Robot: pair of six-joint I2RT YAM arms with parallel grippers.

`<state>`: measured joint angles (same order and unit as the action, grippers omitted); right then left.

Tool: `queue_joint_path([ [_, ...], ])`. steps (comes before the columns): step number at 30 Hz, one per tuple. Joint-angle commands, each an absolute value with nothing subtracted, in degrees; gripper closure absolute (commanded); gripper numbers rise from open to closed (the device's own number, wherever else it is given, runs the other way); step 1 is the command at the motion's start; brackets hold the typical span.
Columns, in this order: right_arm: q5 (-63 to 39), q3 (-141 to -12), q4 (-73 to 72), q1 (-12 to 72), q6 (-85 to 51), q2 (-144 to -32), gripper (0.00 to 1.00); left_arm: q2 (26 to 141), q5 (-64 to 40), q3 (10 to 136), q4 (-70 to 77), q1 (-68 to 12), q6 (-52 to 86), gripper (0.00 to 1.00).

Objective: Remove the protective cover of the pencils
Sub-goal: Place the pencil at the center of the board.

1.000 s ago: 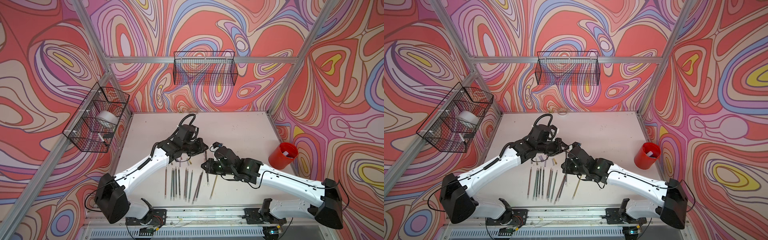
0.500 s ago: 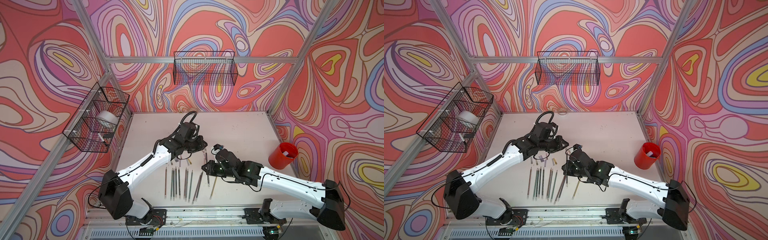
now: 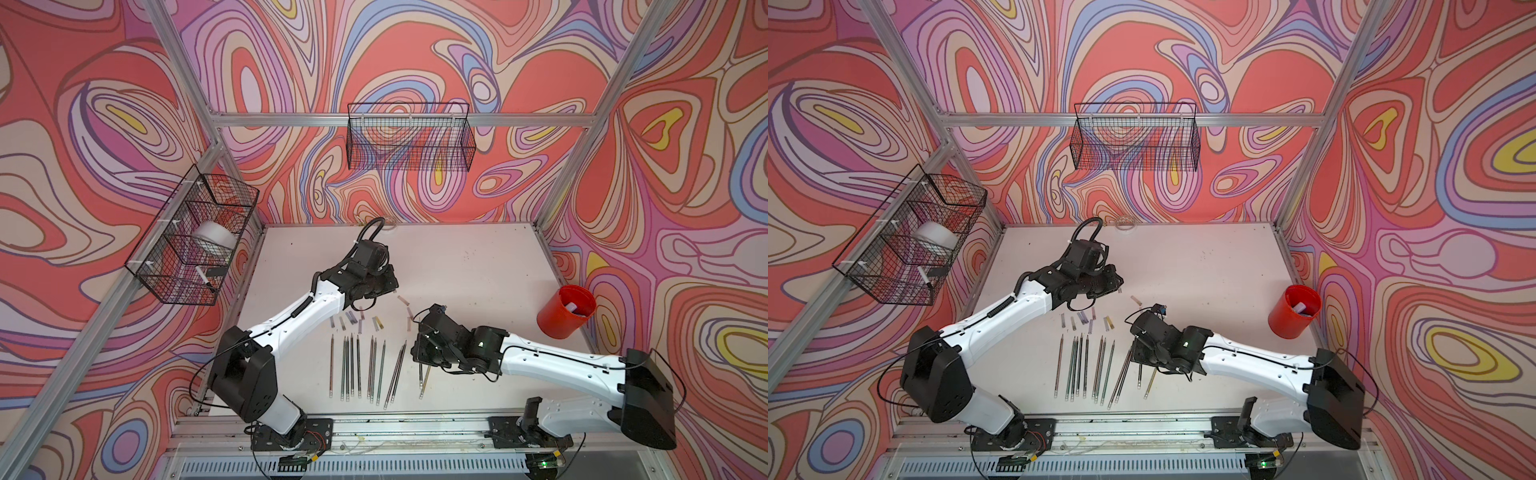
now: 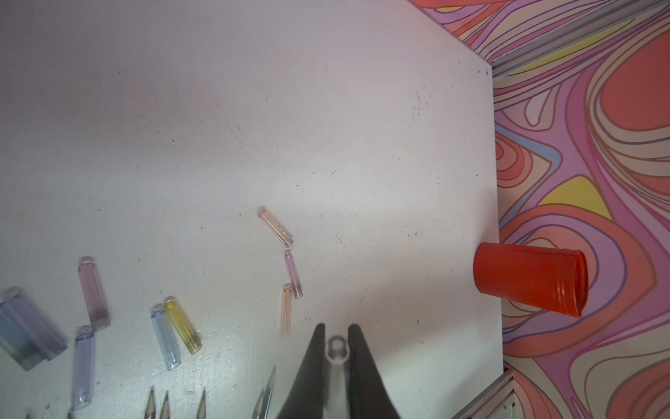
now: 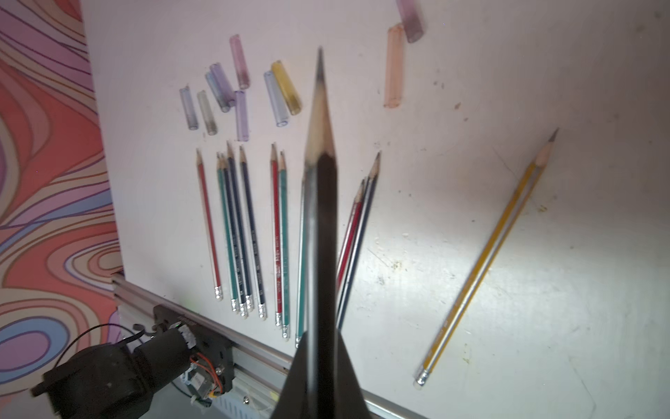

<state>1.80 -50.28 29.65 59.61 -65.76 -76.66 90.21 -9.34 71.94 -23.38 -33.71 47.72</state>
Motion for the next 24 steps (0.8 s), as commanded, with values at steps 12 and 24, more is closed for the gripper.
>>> queue_joint_path([
  [12, 1.4, -48.0, 29.3, 59.8, -69.0, -86.2, 1.00, 102.9, -9.7, 72.7, -29.2, -34.7, 47.5, 0.87],
  [24, -0.6, -49.4, 29.3, 59.8, -68.9, -92.1, 0.98, 111.2, -11.6, 75.6, -30.0, -35.1, 48.0, 0.84],
])
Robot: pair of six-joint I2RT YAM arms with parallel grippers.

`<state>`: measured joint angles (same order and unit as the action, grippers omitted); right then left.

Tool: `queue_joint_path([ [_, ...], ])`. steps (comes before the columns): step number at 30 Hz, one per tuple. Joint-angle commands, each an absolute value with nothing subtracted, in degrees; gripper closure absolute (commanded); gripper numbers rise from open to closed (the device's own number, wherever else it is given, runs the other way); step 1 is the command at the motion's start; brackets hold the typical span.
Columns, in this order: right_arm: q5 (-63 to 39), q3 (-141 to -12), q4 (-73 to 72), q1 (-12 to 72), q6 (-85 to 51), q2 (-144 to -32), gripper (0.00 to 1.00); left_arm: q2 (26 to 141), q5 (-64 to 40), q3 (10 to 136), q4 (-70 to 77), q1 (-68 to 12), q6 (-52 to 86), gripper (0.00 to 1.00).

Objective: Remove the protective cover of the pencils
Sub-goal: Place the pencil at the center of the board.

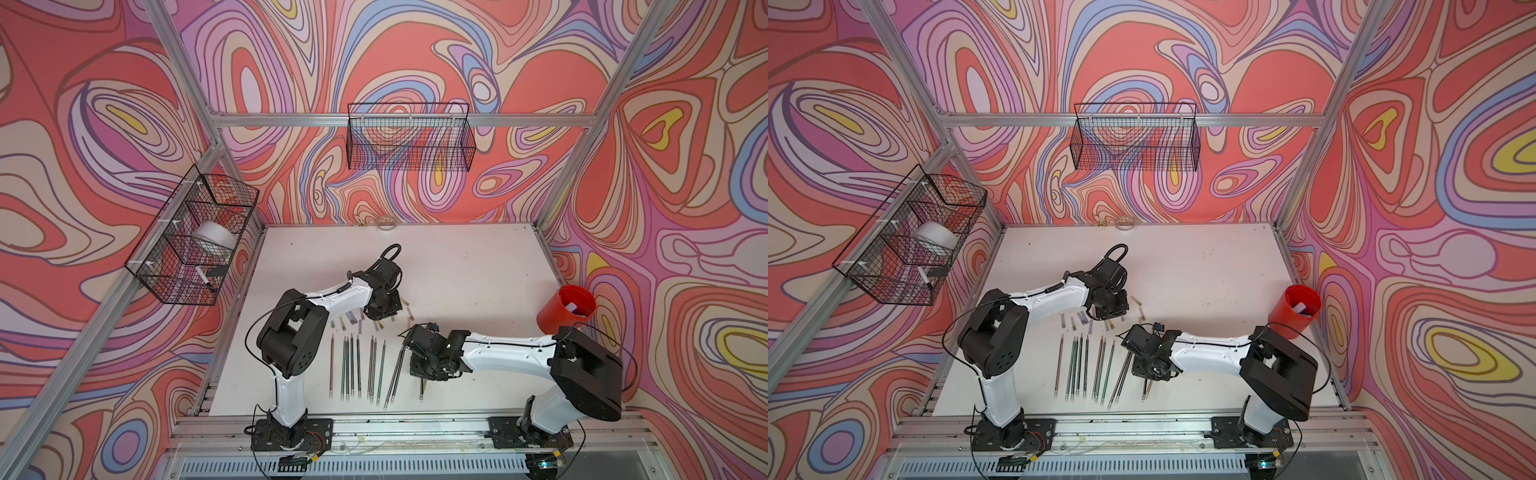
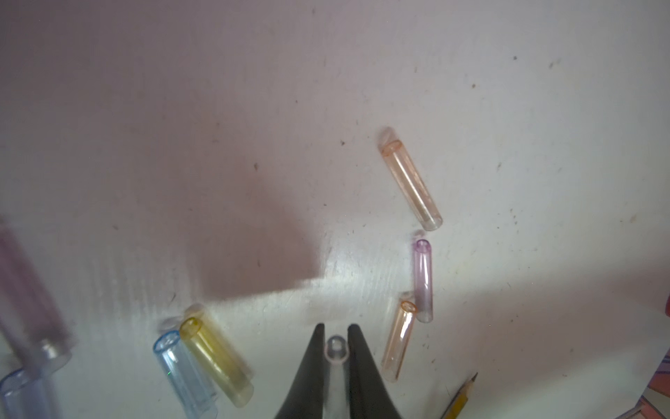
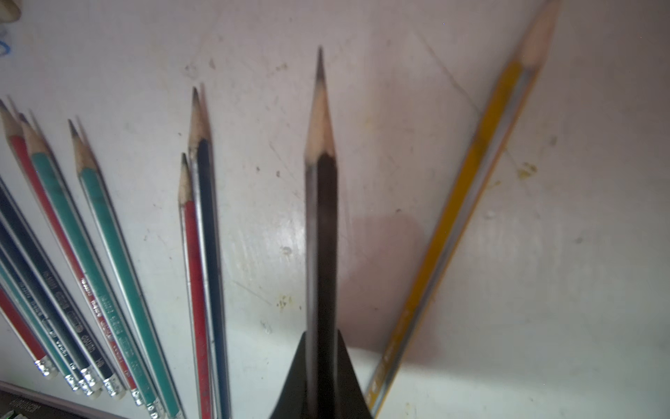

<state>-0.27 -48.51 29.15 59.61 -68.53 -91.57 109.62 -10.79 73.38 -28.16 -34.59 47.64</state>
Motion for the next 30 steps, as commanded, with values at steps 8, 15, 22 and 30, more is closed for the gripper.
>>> queue_joint_path([
  [8, -1.3, -49.7, 29.1, 59.8, -68.8, -93.7, 0.93, 113.7, -11.0, 76.8, -32.3, -35.6, 48.4, 0.81],
  [15, -2.0, -51.6, 30.2, 59.8, -68.1, -96.7, 0.93, 114.0, -10.9, 76.7, -32.6, -35.7, 48.6, 0.78],
  [22, -2.6, -52.2, 30.6, 59.8, -68.2, -98.0, 0.88, 113.9, -11.1, 77.0, -32.5, -35.7, 48.6, 0.78],
  [30, -2.5, -52.9, 31.3, 59.8, -68.4, -99.1, 0.82, 113.0, -11.1, 77.2, -32.8, -35.7, 48.5, 0.78],
])
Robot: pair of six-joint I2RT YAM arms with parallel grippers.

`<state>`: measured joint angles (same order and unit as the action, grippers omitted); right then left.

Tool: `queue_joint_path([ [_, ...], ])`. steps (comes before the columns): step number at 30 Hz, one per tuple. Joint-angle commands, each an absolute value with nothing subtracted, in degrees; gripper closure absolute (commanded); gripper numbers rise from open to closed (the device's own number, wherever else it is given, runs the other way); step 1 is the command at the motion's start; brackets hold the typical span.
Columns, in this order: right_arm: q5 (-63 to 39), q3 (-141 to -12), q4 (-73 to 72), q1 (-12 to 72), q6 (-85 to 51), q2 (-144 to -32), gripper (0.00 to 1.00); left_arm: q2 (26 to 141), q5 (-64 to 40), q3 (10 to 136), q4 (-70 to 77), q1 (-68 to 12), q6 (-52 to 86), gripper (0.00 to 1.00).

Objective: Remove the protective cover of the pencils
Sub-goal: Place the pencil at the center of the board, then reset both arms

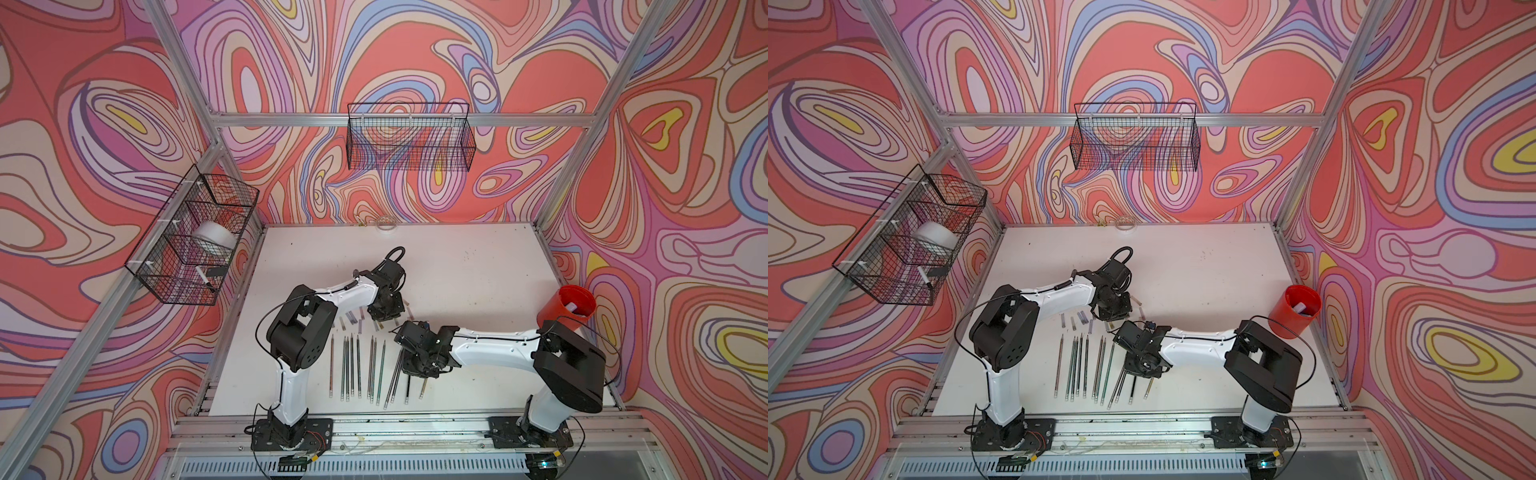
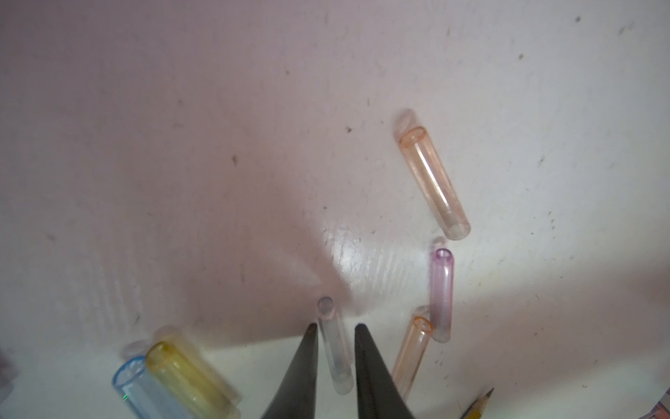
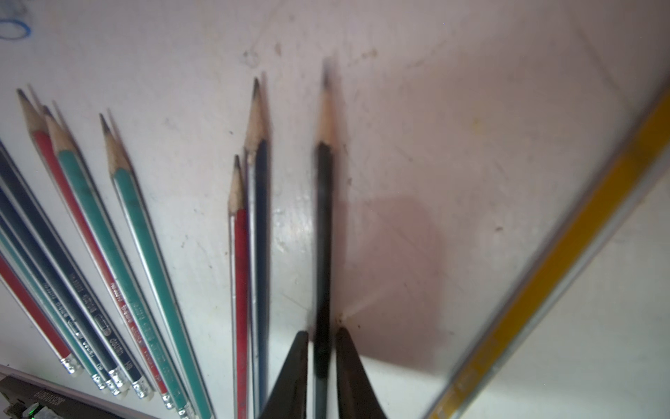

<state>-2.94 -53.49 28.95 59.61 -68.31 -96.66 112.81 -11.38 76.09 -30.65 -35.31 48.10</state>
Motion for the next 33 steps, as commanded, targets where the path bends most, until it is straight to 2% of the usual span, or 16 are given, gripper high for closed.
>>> queue_joint_path([
  [1, -2.5, -53.0, 31.3, 59.8, -68.5, -99.3, 0.82, 112.9, -11.1, 77.3, -32.9, -35.7, 48.5, 0.78],
  [9, -1.8, -55.4, 32.7, 59.8, -67.6, -98.8, 0.84, 110.4, -11.3, 77.6, -33.6, -35.7, 48.6, 0.77],
  [12, -0.1, -57.6, 35.4, 59.8, -66.9, -96.8, 0.80, 108.7, -11.5, 78.0, -34.4, -35.7, 48.7, 0.75],
  [18, 5.4, -60.8, 42.1, 59.7, -65.9, -89.3, 0.67, 100.9, -10.3, 78.5, -36.5, -35.7, 48.6, 0.61],
  [22, 13.0, -62.6, 48.1, 59.6, -65.2, -82.3, 0.61, 91.0, -6.0, 78.8, -38.6, -35.5, 48.1, 0.47],
  [23, 15.2, -62.7, 49.1, 59.5, -65.0, -80.4, 0.58, 88.4, -4.8, 78.5, -38.7, -35.3, 47.8, 0.44],
  [24, 18.0, -62.8, 50.7, 59.2, -65.0, -78.4, 0.50, 85.3, -3.8, 77.8, -38.4, -34.8, 47.4, 0.41],
  [27, 25.5, -63.3, 55.7, 56.1, -64.7, -72.9, 0.02, 75.8, 0.8, 74.4, -38.4, -31.7, 45.6, 0.29],
  [31, 34.8, -64.0, 56.6, 52.0, -59.6, -67.6, 0.02, 64.5, 10.9, 67.3, -40.0, -24.4, 42.2, 0.09],
  [33, 40.7, -64.5, 56.7, 50.9, -58.4, -66.5, 0.02, 60.1, 19.5, 62.6, -40.0, -21.3, 41.2, 0.01],
])
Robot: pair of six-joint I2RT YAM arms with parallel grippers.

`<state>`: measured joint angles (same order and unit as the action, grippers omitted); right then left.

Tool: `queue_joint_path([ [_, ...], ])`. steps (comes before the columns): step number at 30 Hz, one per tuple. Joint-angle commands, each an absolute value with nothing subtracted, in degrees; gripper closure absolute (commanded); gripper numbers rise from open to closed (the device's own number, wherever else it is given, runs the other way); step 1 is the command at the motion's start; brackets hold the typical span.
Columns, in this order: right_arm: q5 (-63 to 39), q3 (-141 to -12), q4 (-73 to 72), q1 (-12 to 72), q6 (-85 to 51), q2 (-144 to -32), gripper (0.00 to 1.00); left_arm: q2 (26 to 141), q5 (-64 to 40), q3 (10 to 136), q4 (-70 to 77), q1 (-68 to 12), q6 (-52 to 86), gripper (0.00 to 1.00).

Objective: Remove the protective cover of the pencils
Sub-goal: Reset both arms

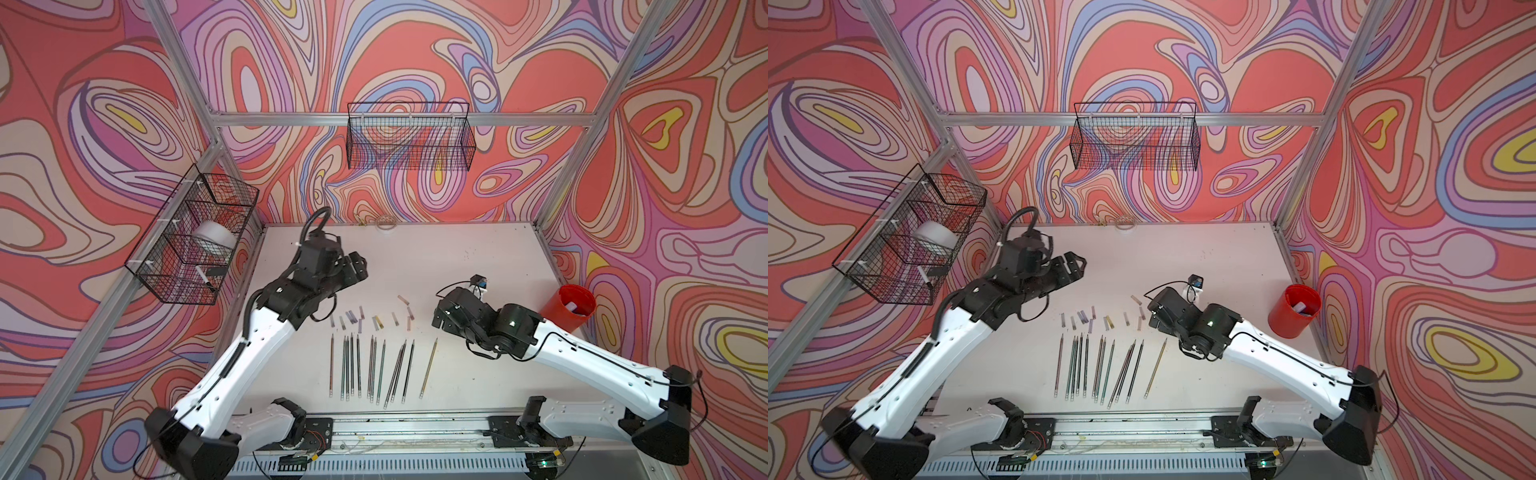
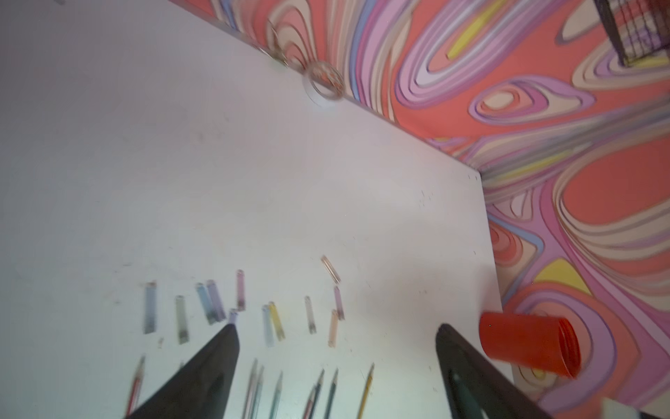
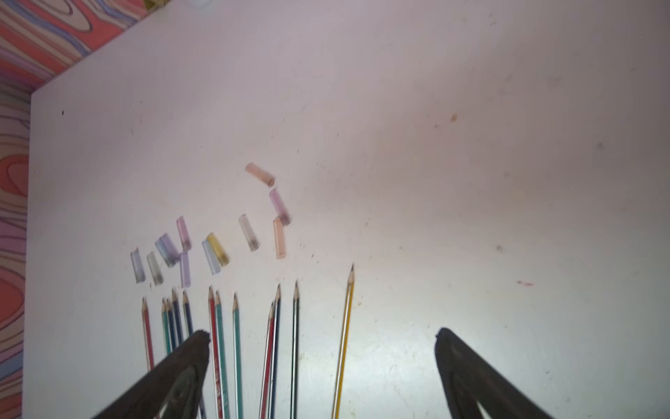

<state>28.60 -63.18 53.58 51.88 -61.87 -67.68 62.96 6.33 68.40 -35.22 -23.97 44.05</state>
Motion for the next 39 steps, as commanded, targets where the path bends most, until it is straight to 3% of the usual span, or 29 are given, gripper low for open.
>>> queue_joint_path([
  [1, 44.5, -63.8, 54.9, 50.6, -56.2, -66.0, 0.02, 57.9, 23.2, 59.7, -38.9, -20.0, 40.0, 0.00],
  [5, 60.2, -56.0, 43.1, 50.4, -47.6, -63.3, 0.02, 51.5, 31.8, 42.3, -22.2, -17.9, 28.7, 0.00],
  [7, 68.3, -46.6, 26.2, 49.7, -34.9, -60.3, 0.02, 49.2, 35.6, 32.3, -9.7, -17.2, 24.7, 0.00],
  [9, 61.5, -35.9, 3.7, 44.7, -17.5, -58.0, 0.02, 48.6, 32.4, 25.5, -2.5, -15.0, 26.4, 0.00],
  [11, 49.0, -31.0, -3.1, 34.2, -18.9, -58.5, 0.02, 51.4, 32.2, 21.6, 6.5, -14.0, 25.3, 0.00],
  [13, 42.0, -28.4, -6.5, 25.3, -19.6, -62.0, 0.02, 54.7, 33.4, 24.6, 3.5, -12.4, 27.6, 0.00],
  [15, 42.9, -30.1, -6.6, 21.8, -18.1, -66.5, 0.02, 56.6, 33.5, 25.2, 7.1, -12.3, 23.0, 0.00],
  [18, 47.0, -29.5, -19.4, 20.6, -9.1, -73.8, 0.02, 61.3, 37.3, 21.8, 21.9, -11.7, 15.2, 0.00],
  [23, 48.2, -30.1, -29.0, 18.6, -6.6, -86.7, 0.03, 74.7, 34.7, 17.0, 42.7, -10.2, 13.5, 0.00],
  [25, 43.5, -28.6, -36.1, 17.9, -4.5, -87.8, 0.04, 74.2, 31.1, 20.3, 34.7, -9.5, 14.4, 0.00],
  [27, 37.4, -26.6, -43.7, 16.0, -1.6, -88.4, 0.04, 76.4, 29.3, 20.1, 38.7, -8.4, 12.7, 0.00],
  [32, 35.3, -26.7, -52.9, 13.5, 5.3, -93.2, 0.04, 76.0, 23.8, 22.0, 34.0, -7.2, 13.1, 0.00],
  [34, 28.0, -27.1, -56.8, 10.1, 3.0, -96.9, 0.06, 77.6, 21.0, 23.4, 33.7, -5.6, 13.1, 0.00],
  [36, 23.6, -30.1, -47.1, 7.1, -1.0, -95.6, 0.08, 78.3, 20.0, 25.0, 30.7, -4.8, 14.0, 0.01],
  [39, 18.7, -29.7, -47.3, 2.9, -4.3, -95.6, 0.09, 77.5, 19.9, 23.8, 31.9, -4.5, 14.2, 0.00],
])
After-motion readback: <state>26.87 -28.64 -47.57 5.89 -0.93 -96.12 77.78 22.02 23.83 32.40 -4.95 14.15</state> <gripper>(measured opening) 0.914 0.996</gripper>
